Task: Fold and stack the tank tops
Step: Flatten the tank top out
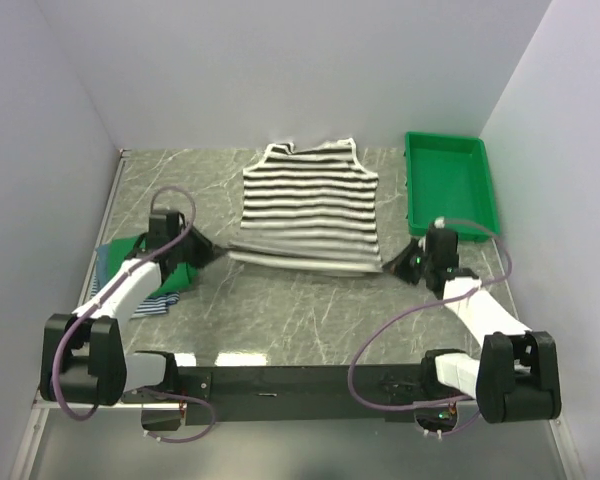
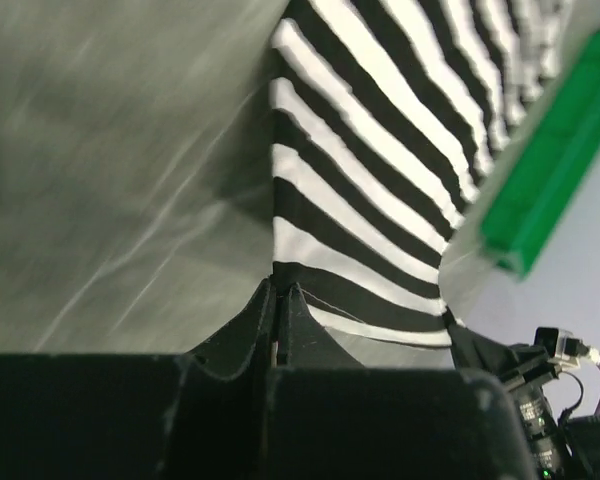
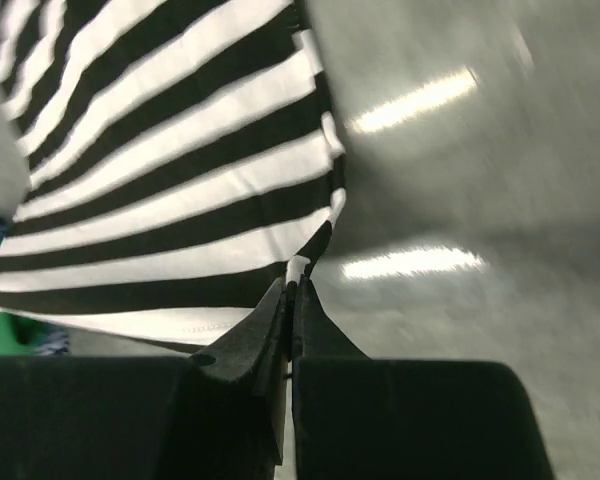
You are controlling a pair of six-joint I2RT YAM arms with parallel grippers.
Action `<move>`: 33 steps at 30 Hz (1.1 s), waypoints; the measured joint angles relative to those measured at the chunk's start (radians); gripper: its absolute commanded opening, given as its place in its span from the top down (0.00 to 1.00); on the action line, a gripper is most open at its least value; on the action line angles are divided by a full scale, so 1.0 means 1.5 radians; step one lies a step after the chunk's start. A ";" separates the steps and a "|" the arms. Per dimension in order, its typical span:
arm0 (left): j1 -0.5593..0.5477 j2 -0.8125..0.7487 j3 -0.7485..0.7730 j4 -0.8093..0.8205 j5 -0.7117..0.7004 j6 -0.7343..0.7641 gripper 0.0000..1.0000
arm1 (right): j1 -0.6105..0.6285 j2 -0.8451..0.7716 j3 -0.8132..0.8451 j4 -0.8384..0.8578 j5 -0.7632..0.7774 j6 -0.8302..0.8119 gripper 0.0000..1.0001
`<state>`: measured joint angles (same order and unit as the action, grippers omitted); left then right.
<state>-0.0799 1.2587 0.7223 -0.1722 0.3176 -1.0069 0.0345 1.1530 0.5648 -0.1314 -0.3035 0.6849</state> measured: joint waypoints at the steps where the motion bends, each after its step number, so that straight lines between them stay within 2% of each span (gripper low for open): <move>1: -0.004 -0.007 -0.024 -0.020 0.002 0.001 0.99 | 0.000 -0.008 -0.033 -0.008 0.001 0.005 1.00; 5: -0.046 -0.051 -0.054 -0.084 0.000 0.018 0.98 | 0.000 -0.060 -0.122 -0.041 0.002 0.021 1.00; 10: -0.099 -0.115 -0.064 -0.114 -0.001 0.029 0.94 | -0.001 -0.130 -0.142 -0.092 0.021 0.029 1.00; 13: -0.122 -0.141 -0.089 -0.139 -0.001 0.029 0.85 | -0.002 -0.174 -0.142 -0.123 0.029 0.034 0.82; 14: -0.128 -0.149 -0.097 -0.146 -0.001 0.028 0.83 | -0.002 -0.188 -0.142 -0.137 0.032 0.036 0.70; 15: -0.136 -0.159 -0.106 -0.158 0.000 0.028 0.75 | -0.002 -0.199 -0.142 -0.149 0.034 0.035 0.64; 17: -0.148 -0.179 -0.118 -0.178 0.002 0.028 0.67 | -0.002 -0.232 -0.140 -0.186 0.040 0.034 0.52; 18: -0.153 -0.189 -0.121 -0.188 0.003 0.028 0.60 | -0.002 -0.251 -0.138 -0.208 0.046 0.034 0.51; 20: -0.162 -0.215 -0.125 -0.203 0.006 0.029 0.52 | -0.002 -0.287 -0.132 -0.244 0.052 0.032 0.49; 26: -0.169 -0.294 -0.116 -0.253 -0.009 0.034 0.49 | 0.005 -0.340 -0.105 -0.297 0.054 0.029 0.51; 29: -0.170 -0.273 -0.068 -0.295 -0.042 0.047 0.47 | 0.061 -0.322 -0.076 -0.305 0.082 0.032 0.53; 33: -0.149 -0.208 0.019 -0.307 -0.087 0.070 0.52 | 0.285 -0.235 0.007 -0.291 0.169 0.072 0.56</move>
<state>-0.3027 0.9474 0.7506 -0.6323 0.1864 -0.9016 0.4625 0.8001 0.5758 -0.5678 -0.0494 0.7937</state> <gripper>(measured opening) 0.506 0.448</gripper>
